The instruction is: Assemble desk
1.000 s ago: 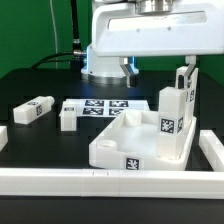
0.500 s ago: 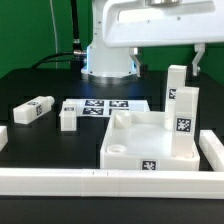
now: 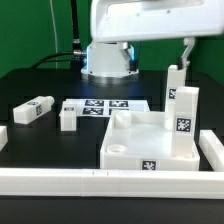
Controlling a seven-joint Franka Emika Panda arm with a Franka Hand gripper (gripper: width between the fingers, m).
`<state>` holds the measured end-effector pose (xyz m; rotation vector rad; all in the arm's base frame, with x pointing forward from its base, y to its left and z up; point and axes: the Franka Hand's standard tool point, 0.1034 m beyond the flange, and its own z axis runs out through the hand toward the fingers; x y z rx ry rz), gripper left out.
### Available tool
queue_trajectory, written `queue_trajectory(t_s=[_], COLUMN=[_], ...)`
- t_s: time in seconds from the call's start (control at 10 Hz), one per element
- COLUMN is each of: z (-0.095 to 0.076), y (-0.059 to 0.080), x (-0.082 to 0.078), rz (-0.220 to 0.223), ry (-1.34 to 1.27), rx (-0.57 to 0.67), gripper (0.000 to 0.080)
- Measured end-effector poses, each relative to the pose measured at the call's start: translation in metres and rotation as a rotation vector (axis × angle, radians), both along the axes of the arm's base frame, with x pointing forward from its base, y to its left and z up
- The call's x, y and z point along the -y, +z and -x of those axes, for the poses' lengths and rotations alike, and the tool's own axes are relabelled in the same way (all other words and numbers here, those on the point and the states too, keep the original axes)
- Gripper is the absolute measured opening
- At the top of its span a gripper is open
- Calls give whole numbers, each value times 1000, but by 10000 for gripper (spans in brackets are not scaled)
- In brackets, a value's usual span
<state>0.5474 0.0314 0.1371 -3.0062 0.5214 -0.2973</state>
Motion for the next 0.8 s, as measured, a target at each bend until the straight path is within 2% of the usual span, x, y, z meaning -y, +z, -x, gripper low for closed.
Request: queue_trajectory(t_s=[0.1, 0.3, 0.6, 0.7, 0.8], z=[7, 11, 11, 12, 14], y=[-5, -16, -18, -20, -26], x=[12, 42, 40, 43, 56], rz=[18, 45, 46, 58, 76], ry=[61, 157, 160, 205, 281], rx=[-11, 1, 2, 1, -4], gripper=[649, 649, 649, 649, 649])
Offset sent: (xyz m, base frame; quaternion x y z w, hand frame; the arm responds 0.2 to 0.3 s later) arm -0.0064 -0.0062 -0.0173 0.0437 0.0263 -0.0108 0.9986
